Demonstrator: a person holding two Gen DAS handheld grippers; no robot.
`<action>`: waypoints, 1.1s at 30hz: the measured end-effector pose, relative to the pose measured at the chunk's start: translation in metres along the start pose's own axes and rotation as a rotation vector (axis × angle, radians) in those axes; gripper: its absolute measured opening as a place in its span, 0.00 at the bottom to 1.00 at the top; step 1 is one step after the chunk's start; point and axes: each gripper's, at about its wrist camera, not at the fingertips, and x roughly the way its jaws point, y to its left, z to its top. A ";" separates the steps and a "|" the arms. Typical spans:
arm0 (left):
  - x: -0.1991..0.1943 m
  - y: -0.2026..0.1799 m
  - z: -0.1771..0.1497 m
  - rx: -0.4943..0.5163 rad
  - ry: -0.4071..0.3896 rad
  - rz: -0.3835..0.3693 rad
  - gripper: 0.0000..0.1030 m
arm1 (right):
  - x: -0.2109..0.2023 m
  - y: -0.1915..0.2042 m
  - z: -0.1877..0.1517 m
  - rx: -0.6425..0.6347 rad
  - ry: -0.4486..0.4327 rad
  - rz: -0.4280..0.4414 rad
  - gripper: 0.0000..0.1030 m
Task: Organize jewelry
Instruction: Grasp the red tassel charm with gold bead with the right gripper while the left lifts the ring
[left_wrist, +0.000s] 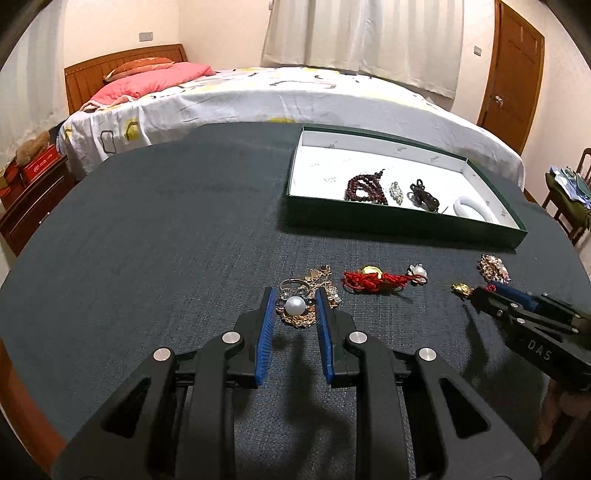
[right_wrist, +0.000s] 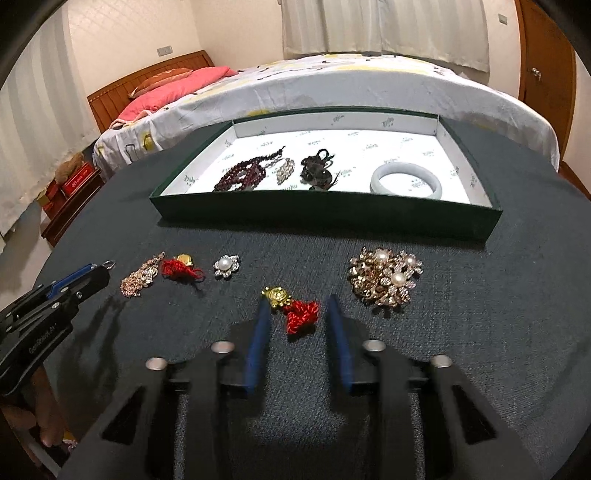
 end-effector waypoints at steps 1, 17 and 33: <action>0.000 -0.001 0.000 0.002 0.001 -0.001 0.21 | 0.001 0.000 -0.001 0.005 0.002 0.006 0.17; -0.003 -0.004 0.000 0.005 -0.009 -0.009 0.21 | -0.022 0.002 -0.004 0.002 -0.082 0.011 0.11; -0.009 -0.037 0.052 -0.001 -0.071 -0.138 0.21 | -0.058 -0.013 0.041 0.001 -0.240 -0.013 0.09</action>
